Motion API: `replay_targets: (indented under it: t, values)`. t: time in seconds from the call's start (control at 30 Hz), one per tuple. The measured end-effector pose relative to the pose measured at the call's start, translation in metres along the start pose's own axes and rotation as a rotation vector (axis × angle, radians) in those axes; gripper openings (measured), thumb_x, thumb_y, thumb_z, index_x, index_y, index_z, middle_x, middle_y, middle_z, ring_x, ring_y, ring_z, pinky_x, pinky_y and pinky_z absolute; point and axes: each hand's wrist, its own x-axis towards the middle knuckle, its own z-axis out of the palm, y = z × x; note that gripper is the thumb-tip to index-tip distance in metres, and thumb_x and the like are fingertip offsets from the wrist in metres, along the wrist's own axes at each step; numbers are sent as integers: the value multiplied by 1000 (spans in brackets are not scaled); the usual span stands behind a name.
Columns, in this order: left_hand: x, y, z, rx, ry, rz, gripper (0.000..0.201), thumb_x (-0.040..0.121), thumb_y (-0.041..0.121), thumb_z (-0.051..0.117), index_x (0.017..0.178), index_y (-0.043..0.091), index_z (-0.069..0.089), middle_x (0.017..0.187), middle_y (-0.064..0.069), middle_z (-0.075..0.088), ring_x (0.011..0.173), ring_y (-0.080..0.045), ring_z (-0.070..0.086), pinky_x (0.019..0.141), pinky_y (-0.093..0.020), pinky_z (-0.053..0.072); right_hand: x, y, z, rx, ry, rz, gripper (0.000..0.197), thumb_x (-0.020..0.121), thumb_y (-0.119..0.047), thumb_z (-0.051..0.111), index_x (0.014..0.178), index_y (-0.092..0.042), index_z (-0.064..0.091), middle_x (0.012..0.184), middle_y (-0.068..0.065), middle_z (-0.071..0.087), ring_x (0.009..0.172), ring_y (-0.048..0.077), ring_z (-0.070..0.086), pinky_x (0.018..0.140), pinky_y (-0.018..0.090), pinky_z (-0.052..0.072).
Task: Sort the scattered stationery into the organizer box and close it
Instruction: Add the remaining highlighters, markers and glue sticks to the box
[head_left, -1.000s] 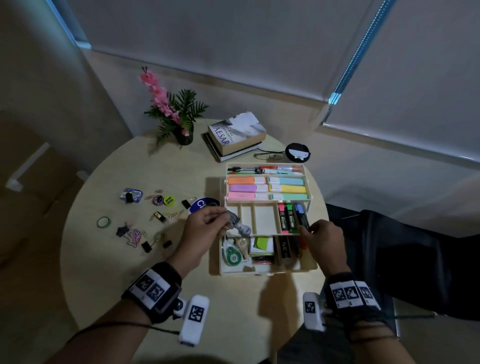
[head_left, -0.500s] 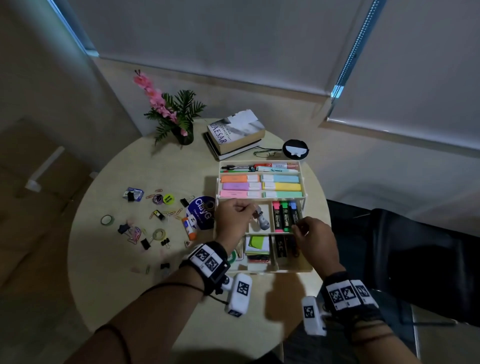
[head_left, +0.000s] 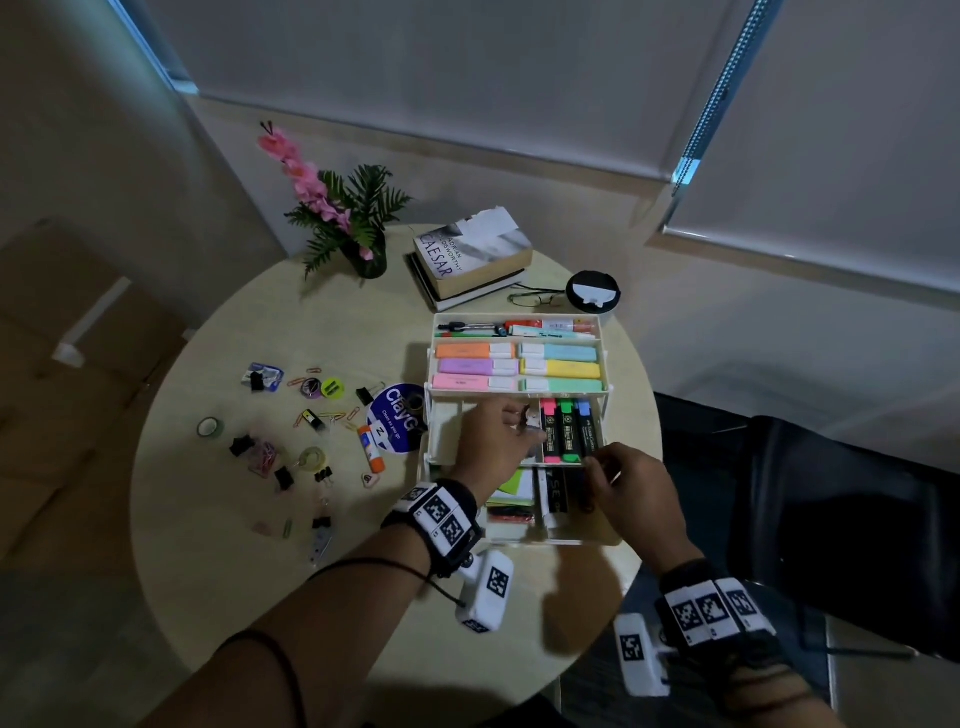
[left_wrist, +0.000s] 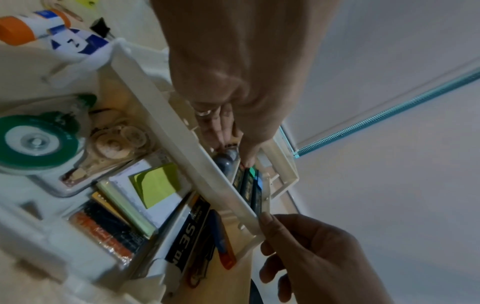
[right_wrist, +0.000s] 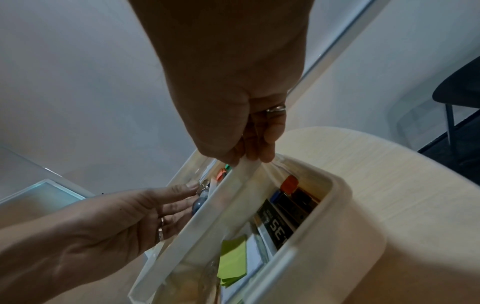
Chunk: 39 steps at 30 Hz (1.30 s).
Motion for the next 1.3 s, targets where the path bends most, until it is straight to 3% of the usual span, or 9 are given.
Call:
replay_targets:
  t: [0.17, 0.43, 0.6, 0.7, 0.8, 0.97, 1.1, 1.2, 1.3]
  values:
    - [-1, -1, 5, 176, -82, 31, 52, 82, 10, 86, 129, 10, 66, 120, -6, 70, 100, -25, 70, 79, -30, 55, -3, 2, 2, 44, -18, -4, 18, 101, -42, 63, 96, -25, 70, 75, -11, 70, 65, 8, 65, 61, 41, 59]
    - [4, -2, 11, 103, 31, 99, 20, 87, 8, 82, 106, 5, 75, 90, -4, 74, 85, -19, 71, 82, -45, 63, -14, 7, -3, 0, -38, -22, 14, 101, -36, 65, 114, -31, 65, 78, -12, 71, 65, 7, 65, 58, 35, 56]
    - [2, -6, 16, 246, 74, 155, 9, 93, 21, 77, 98, 14, 73, 92, -1, 77, 82, -19, 71, 73, -41, 61, -25, -2, -4, 45, 11, -18, 20, 102, -35, 64, 117, -35, 51, 79, -13, 69, 64, 4, 64, 55, 35, 54]
    - [-1, -2, 14, 278, 79, 165, 9, 94, 24, 76, 95, 16, 72, 90, 0, 76, 75, -17, 67, 63, -31, 49, -31, -12, -3, 32, 14, -50, 18, 101, -34, 65, 110, -36, 50, 78, -13, 66, 62, 3, 62, 52, 36, 53]
    - [-4, 0, 6, 266, 58, 181, 15, 94, 29, 76, 102, 16, 75, 96, -2, 77, 81, -20, 69, 68, -34, 53, -35, -27, 0, 19, 16, -94, 16, 99, -30, 68, 102, -34, 52, 75, -15, 63, 60, 4, 60, 51, 35, 49]
    - [-13, -14, -33, 281, 18, 248, 39, 96, 36, 73, 129, 16, 71, 115, -8, 77, 93, -26, 75, 81, -39, 60, -38, -68, 20, -17, -53, -205, 13, 98, -27, 68, 99, -34, 57, 79, -17, 63, 59, 5, 58, 58, 37, 49]
    - [-28, -53, -88, 197, 50, 288, 29, 98, 30, 68, 125, 21, 72, 110, 3, 78, 87, -17, 75, 77, -37, 62, -36, -118, 52, 18, -156, -352, 11, 95, -18, 69, 99, -25, 61, 85, -11, 64, 62, 11, 59, 58, 36, 47]
    - [-41, -96, -138, 178, 108, 235, 21, 98, 27, 67, 119, 24, 73, 102, 6, 78, 83, -11, 73, 74, -37, 62, -30, -157, 88, -14, -304, -454, 12, 94, -17, 65, 104, -21, 59, 91, -2, 62, 70, 19, 59, 63, 42, 50]
    - [-53, -146, -181, 151, 151, 159, 14, 98, 23, 66, 109, 25, 74, 95, 8, 77, 82, -8, 71, 72, -38, 61, -20, -193, 127, -35, -378, -444, 15, 91, -13, 66, 105, -15, 61, 96, 7, 63, 76, 30, 63, 64, 36, 48]
